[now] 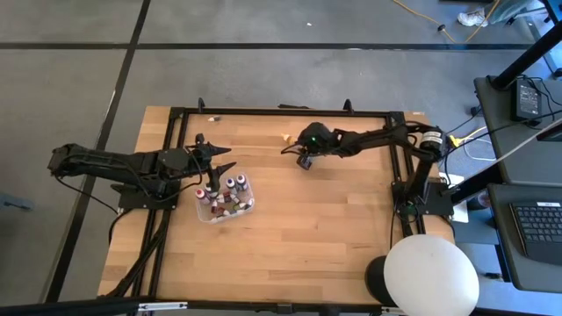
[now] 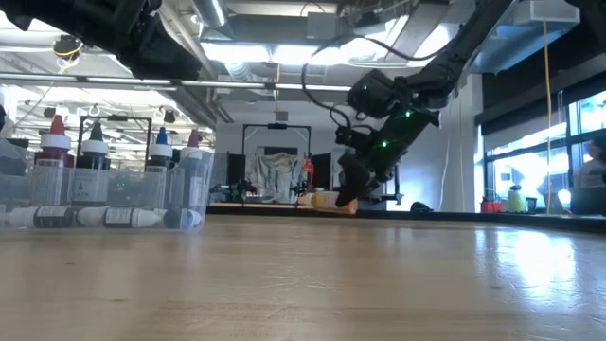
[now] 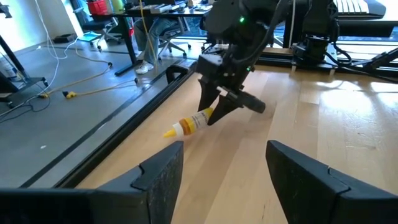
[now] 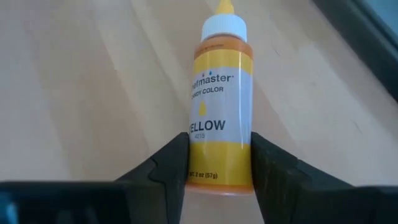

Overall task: Pick & Place food coloring
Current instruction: Put the large yellow food coloring bottle into the transparent bin

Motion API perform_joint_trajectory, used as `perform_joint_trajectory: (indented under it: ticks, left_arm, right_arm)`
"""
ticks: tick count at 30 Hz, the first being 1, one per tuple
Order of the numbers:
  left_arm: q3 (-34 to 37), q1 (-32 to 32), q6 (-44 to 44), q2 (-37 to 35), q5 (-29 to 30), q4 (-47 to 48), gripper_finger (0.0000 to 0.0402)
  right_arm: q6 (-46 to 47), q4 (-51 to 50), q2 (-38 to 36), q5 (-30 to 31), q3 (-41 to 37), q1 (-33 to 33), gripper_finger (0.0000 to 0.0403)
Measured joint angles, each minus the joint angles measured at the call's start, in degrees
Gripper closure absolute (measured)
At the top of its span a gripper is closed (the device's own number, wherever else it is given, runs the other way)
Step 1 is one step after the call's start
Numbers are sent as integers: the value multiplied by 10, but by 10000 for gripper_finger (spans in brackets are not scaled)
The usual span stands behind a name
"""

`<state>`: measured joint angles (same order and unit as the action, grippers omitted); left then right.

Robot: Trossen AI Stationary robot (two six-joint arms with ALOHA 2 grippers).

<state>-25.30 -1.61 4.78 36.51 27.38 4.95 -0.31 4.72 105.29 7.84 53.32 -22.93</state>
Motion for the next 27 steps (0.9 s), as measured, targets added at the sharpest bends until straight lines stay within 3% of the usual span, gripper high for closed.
perform_joint_trajectory:
  ticks: [8,16,21,27]
  left_arm:
    - [0,0,4,0,-3,0,176]
    - [0,0,26,0,-103,-3,180]
    - [0,0,26,2,-155,-8,176]
    - [0,-2,26,49,-172,-64,178]
  right_arm:
    - [-1,1,-61,-10,0,30,252]
    - [-15,47,-157,-128,0,103,253]
    - [-15,68,-184,-126,0,167,253]
    - [-17,112,-180,-125,0,235,253]
